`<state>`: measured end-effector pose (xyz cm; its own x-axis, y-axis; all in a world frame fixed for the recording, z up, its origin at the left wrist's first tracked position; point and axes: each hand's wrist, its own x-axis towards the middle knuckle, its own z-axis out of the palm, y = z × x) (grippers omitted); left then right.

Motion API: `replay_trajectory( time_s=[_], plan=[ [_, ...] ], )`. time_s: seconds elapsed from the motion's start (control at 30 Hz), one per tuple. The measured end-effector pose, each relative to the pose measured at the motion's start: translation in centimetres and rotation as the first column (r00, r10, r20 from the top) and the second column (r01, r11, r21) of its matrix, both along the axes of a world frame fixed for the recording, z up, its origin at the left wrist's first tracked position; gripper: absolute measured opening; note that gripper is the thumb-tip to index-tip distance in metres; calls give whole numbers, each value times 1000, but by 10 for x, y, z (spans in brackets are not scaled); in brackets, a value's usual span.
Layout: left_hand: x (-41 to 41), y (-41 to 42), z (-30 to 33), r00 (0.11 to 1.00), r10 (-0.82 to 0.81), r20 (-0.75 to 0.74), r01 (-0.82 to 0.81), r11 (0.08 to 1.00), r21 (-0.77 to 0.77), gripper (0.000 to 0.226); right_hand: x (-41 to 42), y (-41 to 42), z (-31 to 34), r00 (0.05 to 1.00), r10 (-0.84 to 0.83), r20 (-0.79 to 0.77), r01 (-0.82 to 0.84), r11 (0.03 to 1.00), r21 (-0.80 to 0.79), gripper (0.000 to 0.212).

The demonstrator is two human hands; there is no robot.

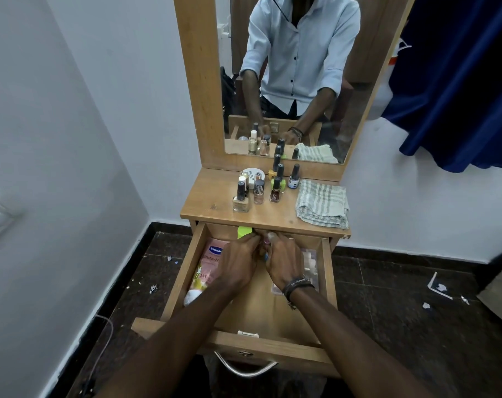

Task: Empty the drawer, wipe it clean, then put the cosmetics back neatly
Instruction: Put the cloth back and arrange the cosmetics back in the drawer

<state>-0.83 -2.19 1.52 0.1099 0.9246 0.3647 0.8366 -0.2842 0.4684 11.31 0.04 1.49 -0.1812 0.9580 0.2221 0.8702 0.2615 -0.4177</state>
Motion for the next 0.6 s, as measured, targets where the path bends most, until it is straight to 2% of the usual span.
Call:
replay_trajectory(
  time_s=[0.17, 0.3, 0.43, 0.6],
  plan=[
    [-3, -3, 5, 988, 16, -156, -23, 999, -43, 24, 0, 5, -3, 999, 43, 1, -43, 999, 3, 44],
    [-4, -3, 8, 963, 37, -267, -58, 996, -71, 34, 0, 11, -4, 996, 84, 12, -84, 996, 9, 52],
    [-2, -5, 12, 937, 23, -347, -63, 992, -105, 42, 2, 11, -1, 992, 124, -7, -123, 992, 30, 41],
    [-3, -5, 12, 926, 7, -378, -57, 991, -123, 45, 5, 5, -6, 994, 47, -98, -47, 999, -1, 36]
  ],
)
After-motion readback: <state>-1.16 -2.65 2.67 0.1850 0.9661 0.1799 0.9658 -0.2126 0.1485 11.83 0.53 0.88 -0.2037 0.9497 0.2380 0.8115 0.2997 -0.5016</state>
